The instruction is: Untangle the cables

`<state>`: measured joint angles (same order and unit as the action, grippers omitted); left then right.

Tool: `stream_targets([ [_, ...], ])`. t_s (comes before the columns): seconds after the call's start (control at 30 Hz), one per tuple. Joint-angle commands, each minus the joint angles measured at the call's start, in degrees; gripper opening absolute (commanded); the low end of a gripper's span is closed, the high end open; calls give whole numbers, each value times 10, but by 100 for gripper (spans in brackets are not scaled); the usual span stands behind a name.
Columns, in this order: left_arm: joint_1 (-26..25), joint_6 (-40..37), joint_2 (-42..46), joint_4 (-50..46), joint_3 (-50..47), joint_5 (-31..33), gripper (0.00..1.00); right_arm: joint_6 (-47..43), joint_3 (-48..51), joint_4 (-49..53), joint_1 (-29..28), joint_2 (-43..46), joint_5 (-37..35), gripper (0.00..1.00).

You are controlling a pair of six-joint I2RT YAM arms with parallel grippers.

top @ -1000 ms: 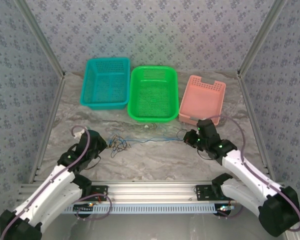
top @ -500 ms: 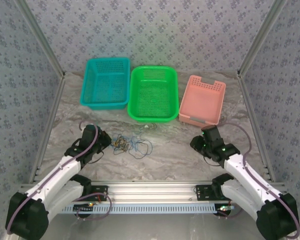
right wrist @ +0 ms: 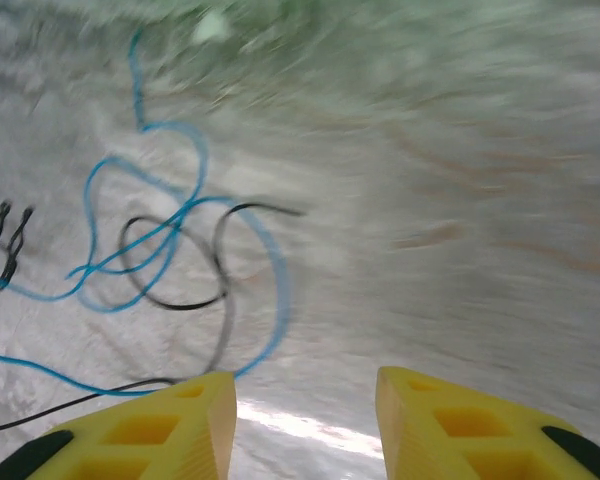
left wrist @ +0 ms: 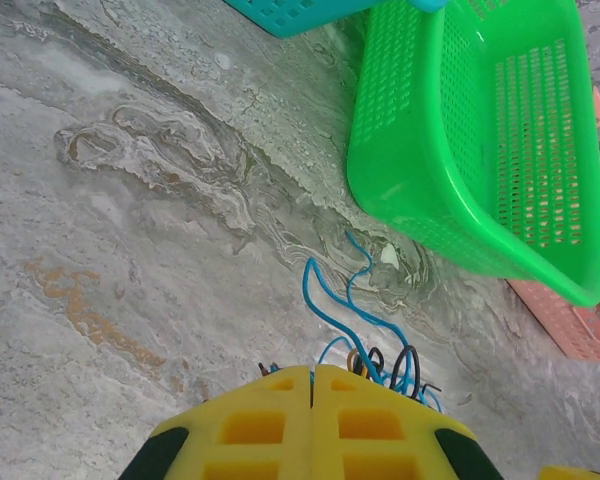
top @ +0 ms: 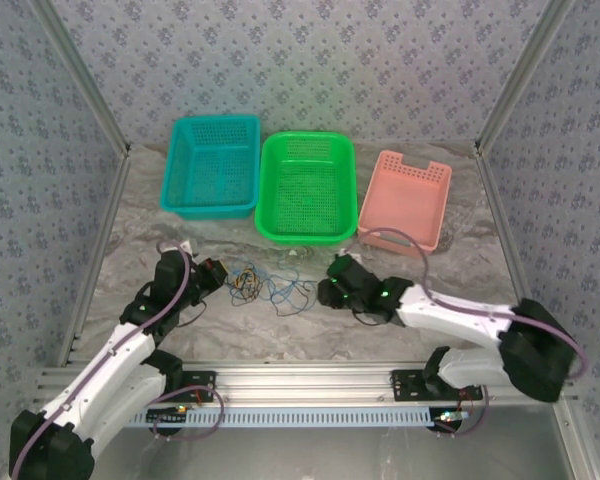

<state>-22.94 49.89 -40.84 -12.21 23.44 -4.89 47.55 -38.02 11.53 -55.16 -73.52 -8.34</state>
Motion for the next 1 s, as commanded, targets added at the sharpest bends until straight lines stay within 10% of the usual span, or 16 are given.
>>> stream_targets([
  [0.0, -2, -9, 5, -2, 14, -11, 0, -17, -60, -50, -58, -70, -27, 44],
  [0.97, -12, -19, -8, 4, 13, -40, 0, -68, -233, -73, -48, -252, 11, 46],
])
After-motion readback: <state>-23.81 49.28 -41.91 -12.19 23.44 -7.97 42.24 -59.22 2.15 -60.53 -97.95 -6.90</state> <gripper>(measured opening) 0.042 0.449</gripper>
